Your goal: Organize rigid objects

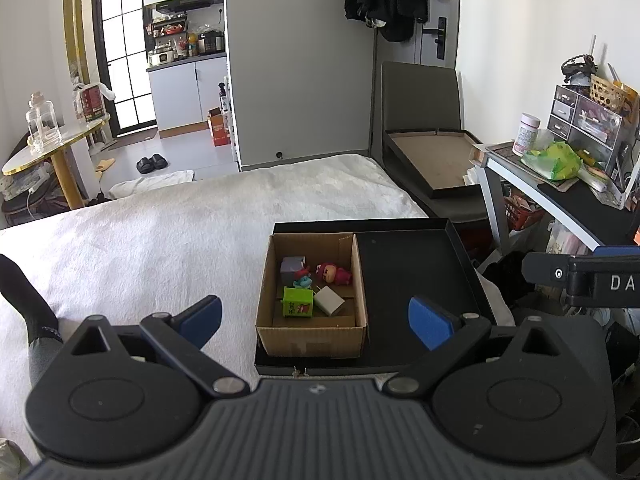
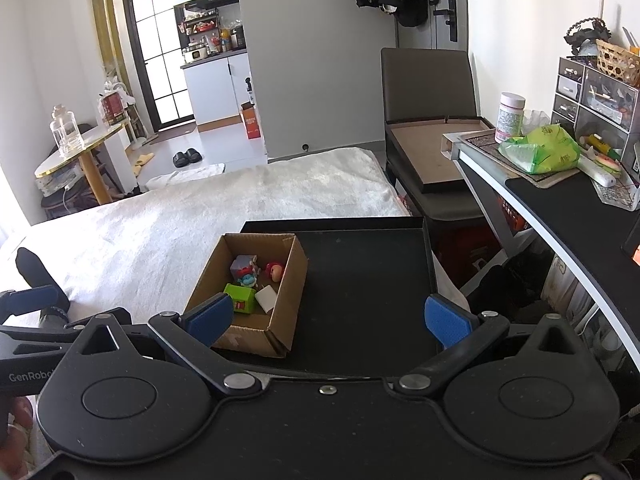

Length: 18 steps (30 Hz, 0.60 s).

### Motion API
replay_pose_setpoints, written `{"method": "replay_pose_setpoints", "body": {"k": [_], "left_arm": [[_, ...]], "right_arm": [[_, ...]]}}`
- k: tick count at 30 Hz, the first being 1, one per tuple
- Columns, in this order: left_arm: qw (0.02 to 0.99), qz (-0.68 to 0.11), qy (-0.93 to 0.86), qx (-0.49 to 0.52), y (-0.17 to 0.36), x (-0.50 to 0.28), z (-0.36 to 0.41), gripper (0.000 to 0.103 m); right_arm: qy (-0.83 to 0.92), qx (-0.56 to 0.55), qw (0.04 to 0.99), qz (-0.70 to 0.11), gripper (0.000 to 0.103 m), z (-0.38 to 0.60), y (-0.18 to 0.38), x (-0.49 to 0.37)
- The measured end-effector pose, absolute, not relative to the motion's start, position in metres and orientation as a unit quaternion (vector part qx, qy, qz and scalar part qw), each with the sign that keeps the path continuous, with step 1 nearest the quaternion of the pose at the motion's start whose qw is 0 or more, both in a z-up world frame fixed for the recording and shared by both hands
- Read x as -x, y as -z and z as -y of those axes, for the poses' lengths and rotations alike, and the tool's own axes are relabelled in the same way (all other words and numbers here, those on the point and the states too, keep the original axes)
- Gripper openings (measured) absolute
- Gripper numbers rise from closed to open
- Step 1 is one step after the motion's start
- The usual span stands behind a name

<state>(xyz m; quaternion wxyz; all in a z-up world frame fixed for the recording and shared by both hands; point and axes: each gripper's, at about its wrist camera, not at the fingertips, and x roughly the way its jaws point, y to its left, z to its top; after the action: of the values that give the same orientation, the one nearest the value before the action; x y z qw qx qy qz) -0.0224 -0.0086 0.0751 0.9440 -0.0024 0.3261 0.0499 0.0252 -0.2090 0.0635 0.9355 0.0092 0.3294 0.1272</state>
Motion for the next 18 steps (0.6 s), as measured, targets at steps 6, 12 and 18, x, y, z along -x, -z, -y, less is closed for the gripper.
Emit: {"method": "replay_pose_setpoints", "body": {"k": [6,12,18], "left_arm": [[0.943,-0.329,-0.05,0.001,-0.0736,0.0224,0.0087,0.099],[0.943,-0.33,-0.05,0.001,-0.0725,0.0225,0.0096,0.099],[0.942,-0.331,-0.05,0.002,-0.0717,0.022,0.0101,0.099]], "right_arm": [[-0.127,-0.008,0.934,-0.333,0.103,0.2074,-0.0607,-0.025],[-0.127,-0.008,0.934,-0.334,0.103,0.2074,-0.0602,-0.025],[-0.126,-0.008,0.934,-0.334,0.103,0.207,-0.0598,-0.0249]]}}
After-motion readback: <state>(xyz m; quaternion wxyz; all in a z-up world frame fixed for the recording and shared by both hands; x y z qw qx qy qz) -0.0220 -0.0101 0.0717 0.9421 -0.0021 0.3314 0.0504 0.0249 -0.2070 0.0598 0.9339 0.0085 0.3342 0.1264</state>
